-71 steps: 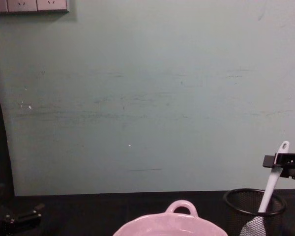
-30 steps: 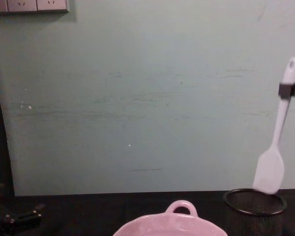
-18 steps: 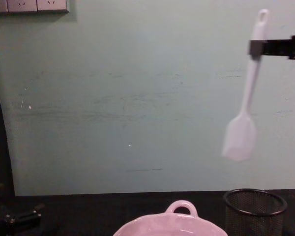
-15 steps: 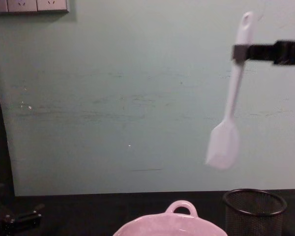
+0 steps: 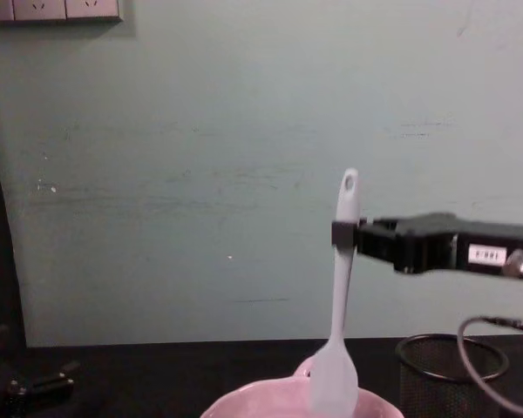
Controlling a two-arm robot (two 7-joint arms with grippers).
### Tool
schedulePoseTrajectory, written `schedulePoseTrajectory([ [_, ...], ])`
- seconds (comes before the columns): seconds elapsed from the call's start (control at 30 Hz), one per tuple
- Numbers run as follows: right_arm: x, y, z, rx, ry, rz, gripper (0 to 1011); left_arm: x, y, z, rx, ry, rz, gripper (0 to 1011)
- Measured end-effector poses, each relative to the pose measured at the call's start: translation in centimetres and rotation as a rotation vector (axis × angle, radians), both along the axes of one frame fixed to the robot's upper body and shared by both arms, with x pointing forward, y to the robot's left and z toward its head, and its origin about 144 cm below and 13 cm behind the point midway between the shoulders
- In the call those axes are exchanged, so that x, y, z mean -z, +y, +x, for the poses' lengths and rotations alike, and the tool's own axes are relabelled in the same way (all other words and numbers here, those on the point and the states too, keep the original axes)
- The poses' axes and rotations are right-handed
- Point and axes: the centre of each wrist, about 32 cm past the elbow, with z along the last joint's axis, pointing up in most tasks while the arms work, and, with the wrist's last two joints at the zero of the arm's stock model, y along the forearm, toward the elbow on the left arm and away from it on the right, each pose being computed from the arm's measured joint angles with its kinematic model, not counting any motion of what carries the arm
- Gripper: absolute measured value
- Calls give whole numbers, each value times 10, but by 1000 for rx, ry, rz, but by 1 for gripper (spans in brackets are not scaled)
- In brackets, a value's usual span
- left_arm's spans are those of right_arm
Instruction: Use the one hand to pick up the spoon and stir the clear water in the bowl.
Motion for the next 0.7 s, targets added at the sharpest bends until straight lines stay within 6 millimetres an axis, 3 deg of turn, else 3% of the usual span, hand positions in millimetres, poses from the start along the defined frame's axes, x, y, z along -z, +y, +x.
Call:
schedulePoseTrajectory([
  [0.37, 31, 10, -7, -51, 27, -17, 110, 0, 0, 0, 0, 0, 0, 1011],
  [0.7, 44, 39, -6, -99, 47, -1, 110, 0, 0, 0, 0, 0, 0, 1011],
])
